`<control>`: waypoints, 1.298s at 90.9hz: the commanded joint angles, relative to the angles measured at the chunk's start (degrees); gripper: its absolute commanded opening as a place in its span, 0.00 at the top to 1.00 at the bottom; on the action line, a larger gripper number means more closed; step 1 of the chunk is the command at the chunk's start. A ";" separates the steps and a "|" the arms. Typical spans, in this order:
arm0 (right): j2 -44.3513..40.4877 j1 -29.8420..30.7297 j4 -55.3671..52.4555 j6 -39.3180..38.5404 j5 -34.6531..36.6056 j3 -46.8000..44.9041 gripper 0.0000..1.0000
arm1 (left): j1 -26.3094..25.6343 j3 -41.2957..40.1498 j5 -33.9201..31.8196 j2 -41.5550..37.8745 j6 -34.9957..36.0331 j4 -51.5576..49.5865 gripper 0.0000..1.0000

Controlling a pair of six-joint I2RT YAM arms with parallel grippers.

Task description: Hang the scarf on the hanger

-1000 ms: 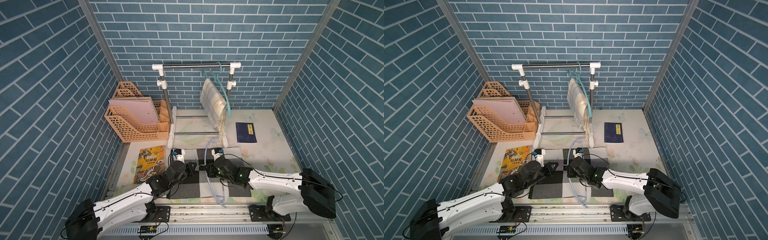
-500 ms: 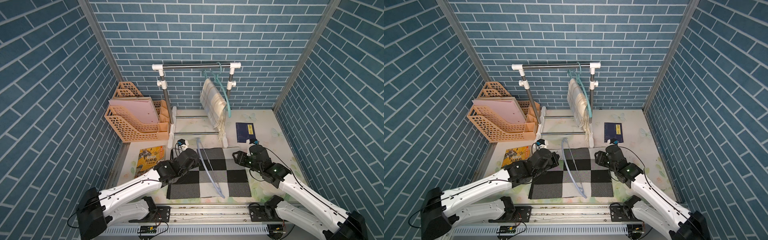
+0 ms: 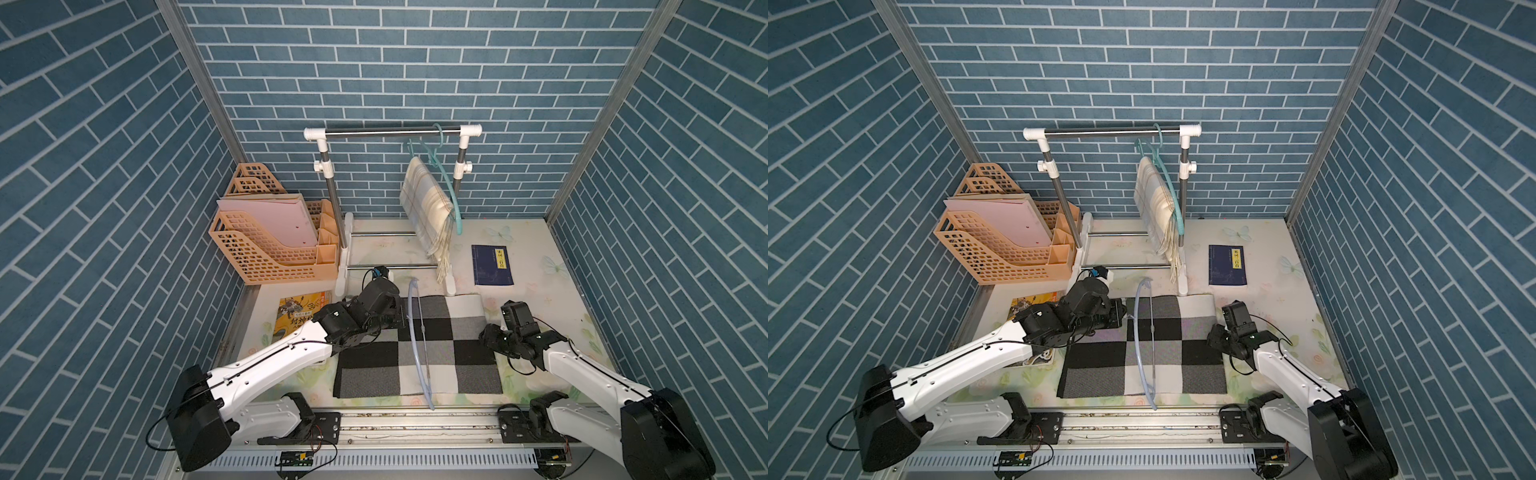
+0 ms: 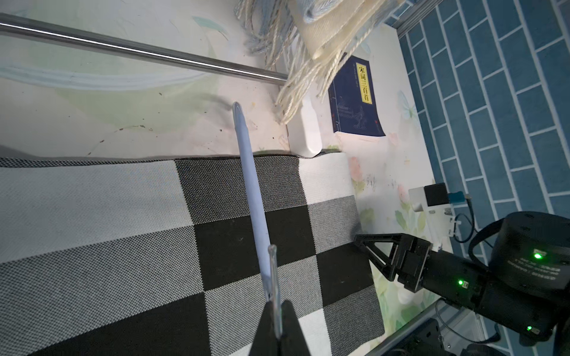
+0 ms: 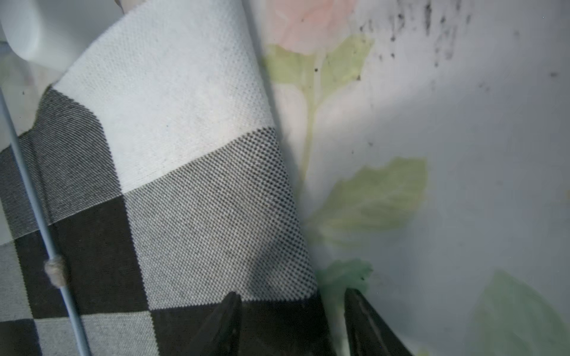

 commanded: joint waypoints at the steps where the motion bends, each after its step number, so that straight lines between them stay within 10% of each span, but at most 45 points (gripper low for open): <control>1: 1.17 -0.44 1.86 -2.42 -0.59 -1.07 0.44 | 1.27 -0.01 4.50 0.26 3.96 0.54 1.00; 18: 3.55 -0.44 2.72 -3.14 -0.63 -0.90 0.55 | 1.28 -0.58 5.10 2.38 4.62 1.15 1.00; 42: 1.80 -0.41 2.55 -3.27 -1.43 -1.00 1.00 | 1.27 -1.32 4.02 2.50 5.02 0.19 1.00; 80: -9.43 6.08 0.78 1.99 -9.11 8.46 1.00 | 1.29 -4.10 2.68 1.05 3.14 0.86 1.00; 118: 4.68 23.99 28.82 12.84 -10.30 10.19 1.00 | 1.21 -7.04 2.89 -2.32 1.76 2.15 1.00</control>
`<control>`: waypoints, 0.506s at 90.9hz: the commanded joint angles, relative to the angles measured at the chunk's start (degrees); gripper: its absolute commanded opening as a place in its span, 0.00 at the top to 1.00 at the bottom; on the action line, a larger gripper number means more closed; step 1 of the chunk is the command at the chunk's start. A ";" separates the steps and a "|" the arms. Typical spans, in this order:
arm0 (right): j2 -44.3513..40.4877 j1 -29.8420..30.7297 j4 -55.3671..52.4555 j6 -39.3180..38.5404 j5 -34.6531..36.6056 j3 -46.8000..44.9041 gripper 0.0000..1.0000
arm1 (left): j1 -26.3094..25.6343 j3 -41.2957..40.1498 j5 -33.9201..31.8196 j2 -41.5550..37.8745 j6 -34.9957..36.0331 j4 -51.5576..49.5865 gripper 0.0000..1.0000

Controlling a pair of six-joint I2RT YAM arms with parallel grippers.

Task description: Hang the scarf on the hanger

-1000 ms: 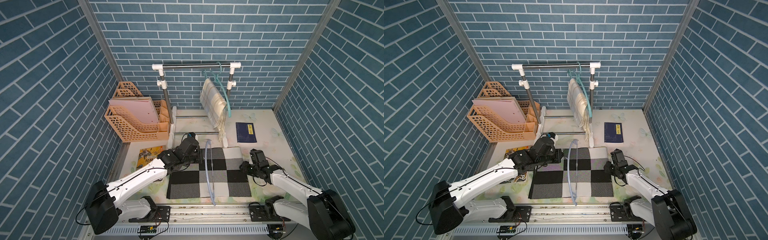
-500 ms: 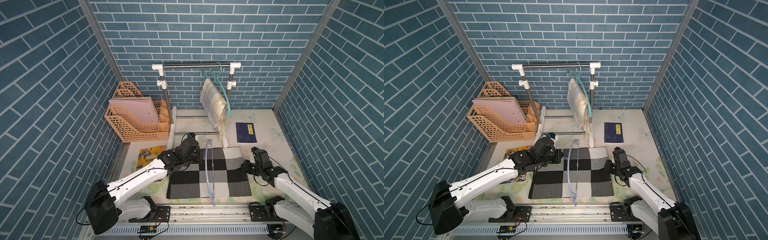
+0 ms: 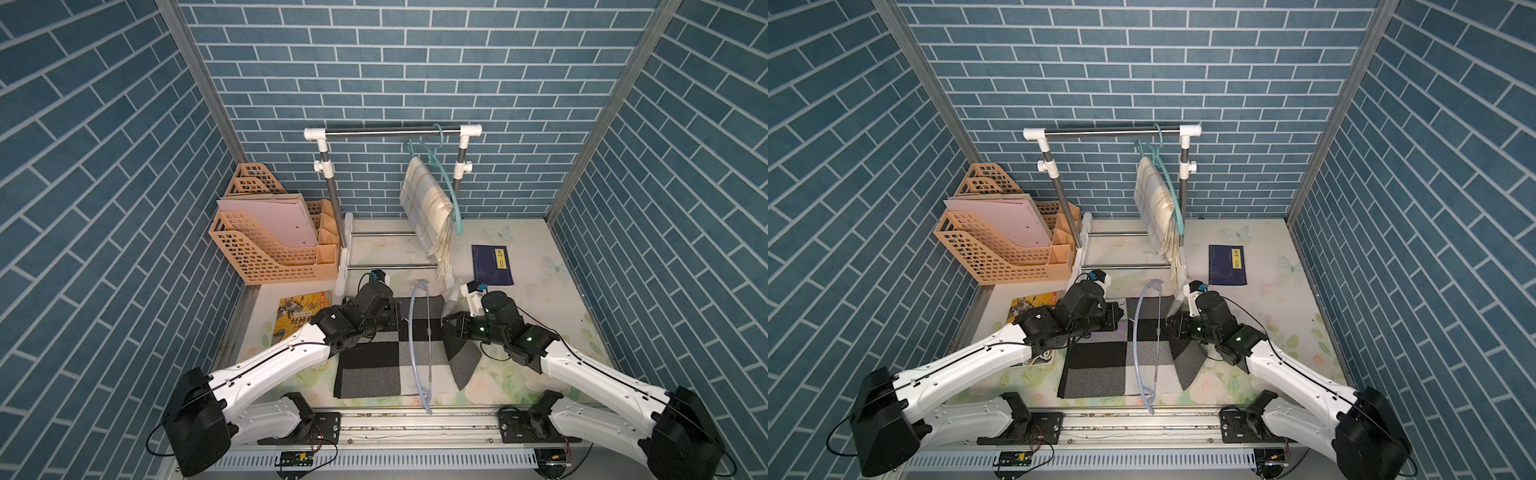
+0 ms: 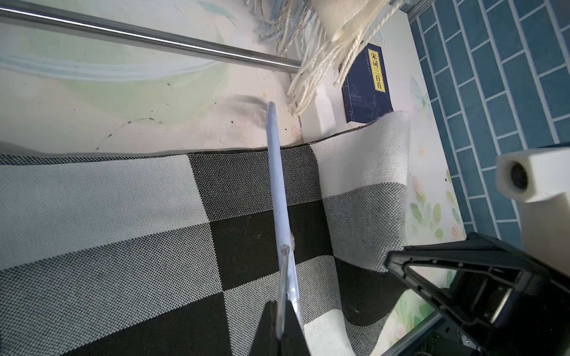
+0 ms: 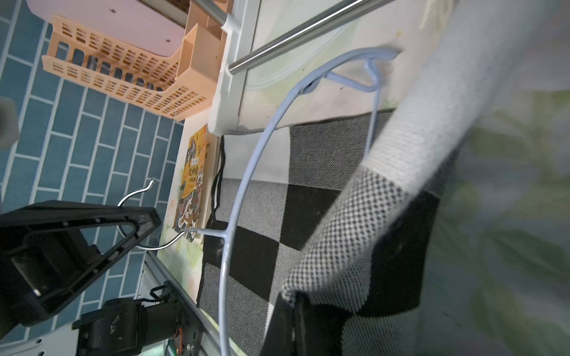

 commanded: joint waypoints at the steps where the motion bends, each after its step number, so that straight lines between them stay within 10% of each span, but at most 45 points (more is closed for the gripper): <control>1: 5.75 2.24 14.45 4.65 -0.96 0.74 1.00 | -0.24 -1.84 1.24 -0.91 -0.20 -1.08 1.00; 46: 27.28 5.62 36.61 11.97 -3.19 -0.58 1.00 | -0.24 -6.45 2.41 -6.23 -1.36 2.85 1.00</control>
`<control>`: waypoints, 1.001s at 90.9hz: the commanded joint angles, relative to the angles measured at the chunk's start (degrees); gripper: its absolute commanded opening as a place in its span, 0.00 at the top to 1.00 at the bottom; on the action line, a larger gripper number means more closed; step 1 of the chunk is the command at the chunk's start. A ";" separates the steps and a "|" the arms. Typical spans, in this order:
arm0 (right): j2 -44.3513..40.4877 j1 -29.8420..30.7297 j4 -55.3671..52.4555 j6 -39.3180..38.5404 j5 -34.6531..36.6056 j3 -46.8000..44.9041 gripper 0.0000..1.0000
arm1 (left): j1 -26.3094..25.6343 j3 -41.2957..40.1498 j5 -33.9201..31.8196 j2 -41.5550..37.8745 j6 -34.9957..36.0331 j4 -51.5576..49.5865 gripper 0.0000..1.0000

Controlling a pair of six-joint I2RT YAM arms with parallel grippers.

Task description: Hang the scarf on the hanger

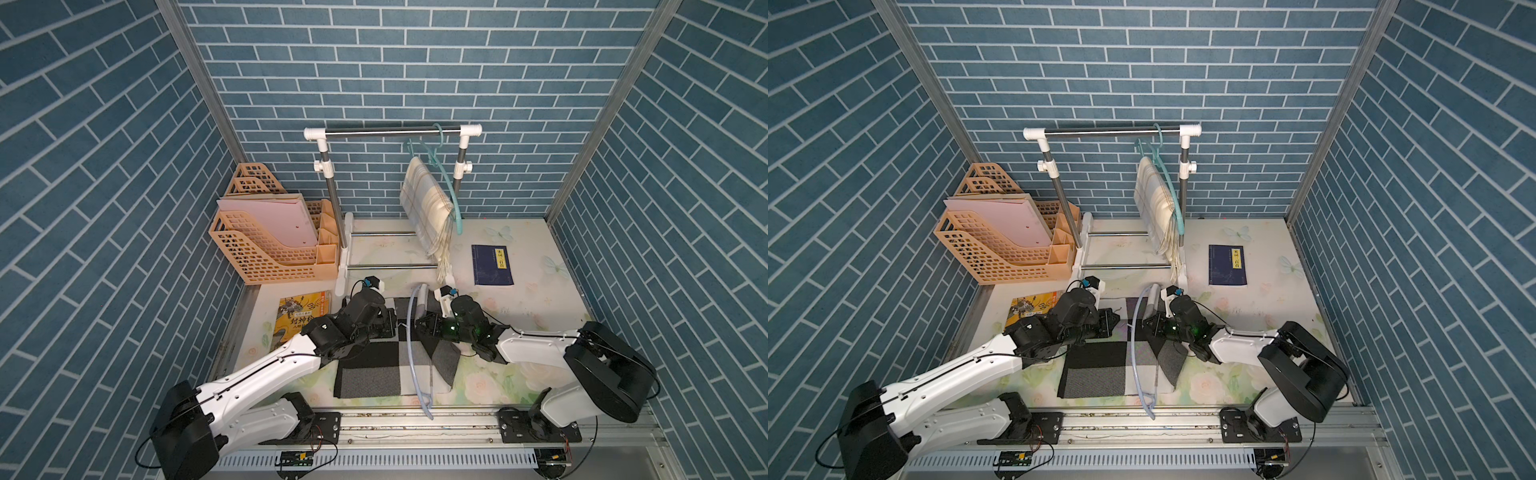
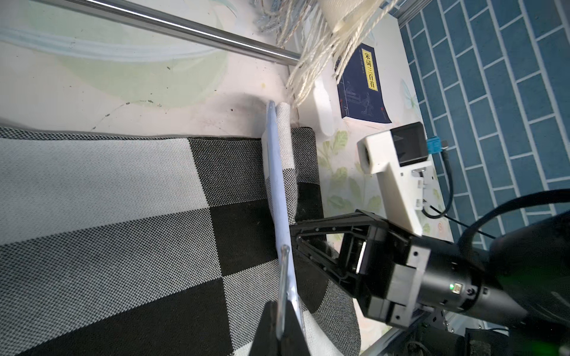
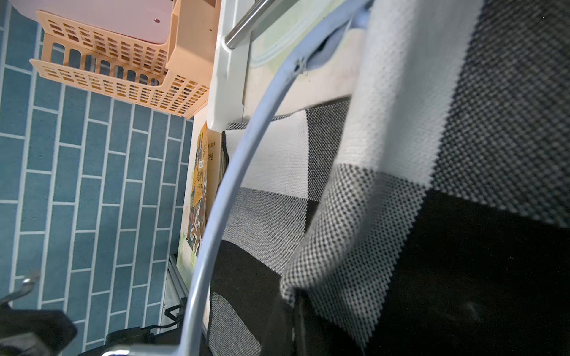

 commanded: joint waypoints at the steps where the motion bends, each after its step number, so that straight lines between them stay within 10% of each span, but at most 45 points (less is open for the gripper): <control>1: 2.34 1.29 7.01 2.66 -1.67 1.10 1.00 | -0.22 -1.01 1.06 -0.84 0.22 0.40 1.00; 53: 1.47 5.69 1.02 -2.22 -6.48 2.96 1.00 | -0.24 -1.07 1.64 -2.31 -0.72 1.98 1.00; 91: 4.60 7.51 29.27 9.98 3.00 1.78 1.00 | -0.22 -4.15 8.34 -5.13 -2.10 5.20 1.00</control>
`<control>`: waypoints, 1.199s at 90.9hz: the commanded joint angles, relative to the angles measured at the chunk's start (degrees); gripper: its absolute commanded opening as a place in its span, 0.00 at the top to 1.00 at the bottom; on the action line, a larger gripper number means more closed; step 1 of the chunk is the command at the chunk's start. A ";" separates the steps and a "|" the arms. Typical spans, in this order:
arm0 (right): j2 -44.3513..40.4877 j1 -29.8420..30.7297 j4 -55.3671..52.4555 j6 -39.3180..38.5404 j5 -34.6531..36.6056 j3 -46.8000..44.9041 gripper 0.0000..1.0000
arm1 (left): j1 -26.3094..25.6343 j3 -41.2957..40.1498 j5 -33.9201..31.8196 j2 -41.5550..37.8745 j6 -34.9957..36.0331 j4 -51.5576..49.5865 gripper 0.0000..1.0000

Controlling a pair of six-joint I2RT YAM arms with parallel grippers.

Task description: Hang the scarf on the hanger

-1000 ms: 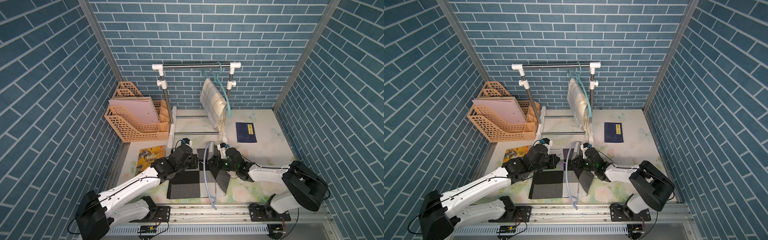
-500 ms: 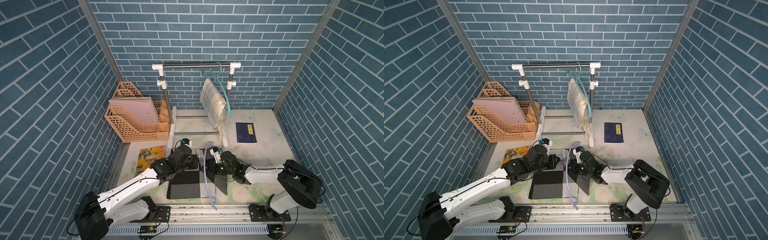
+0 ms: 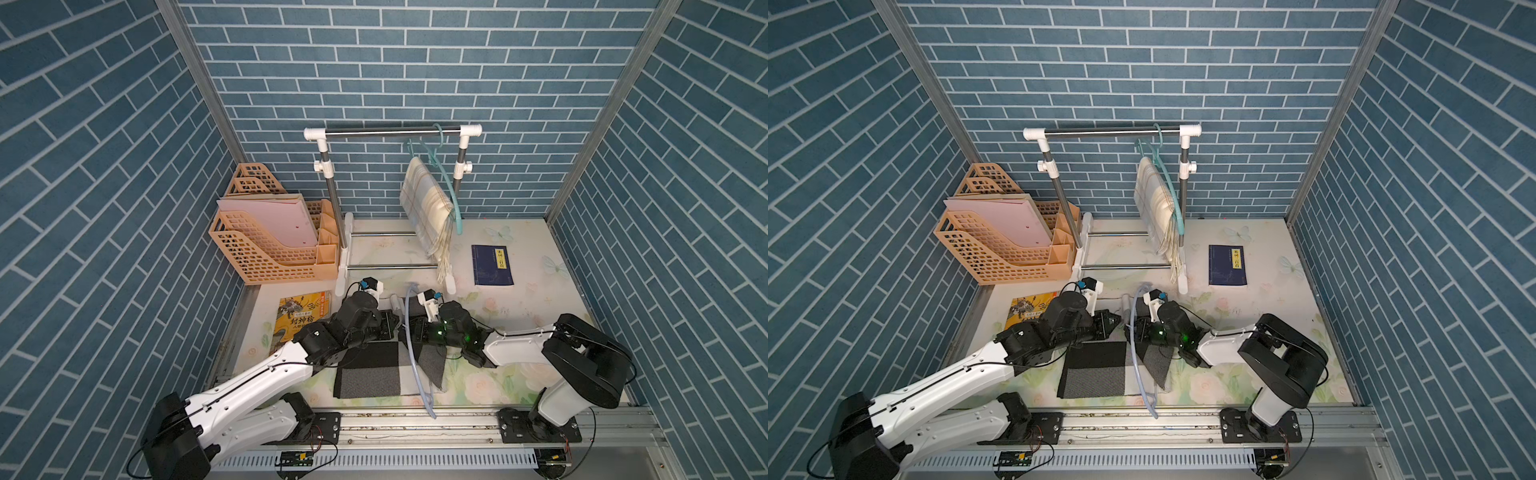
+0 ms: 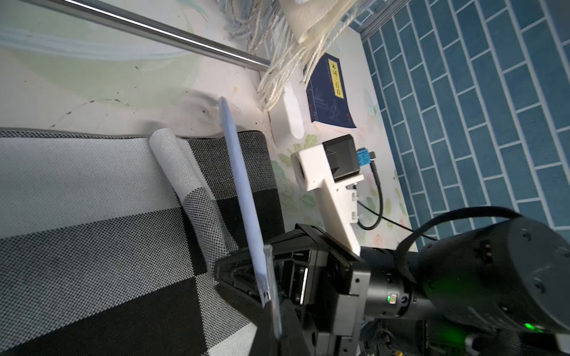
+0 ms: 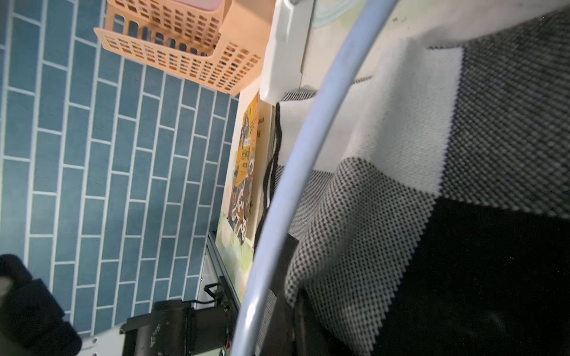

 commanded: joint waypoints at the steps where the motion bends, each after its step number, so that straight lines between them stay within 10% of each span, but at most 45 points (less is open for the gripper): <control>1: -1.18 1.47 15.84 4.51 4.69 0.39 1.00 | -0.33 -1.86 4.39 -0.89 -0.47 1.09 1.00; 21: 2.43 2.62 9.69 5.98 7.26 1.41 1.00 | -0.33 -2.57 3.21 -1.35 -0.69 1.32 1.00; 33: 1.00 2.73 4.04 5.52 6.62 0.68 0.58 | -0.33 -2.52 1.53 -0.97 -0.89 0.64 1.00; 50: -6.76 2.58 -11.28 0.41 9.09 1.20 0.39 | -0.33 -2.56 -0.41 -1.08 -0.73 -0.31 1.00; 92: -32.05 0.73 -49.98 -11.70 17.33 -1.02 0.29 | -0.33 -2.08 -0.98 0.57 -0.27 -0.51 1.00; 109: -33.82 -3.89 -47.75 -12.70 11.06 -8.90 0.30 | -0.33 -1.21 -0.75 0.92 -0.06 -1.20 1.00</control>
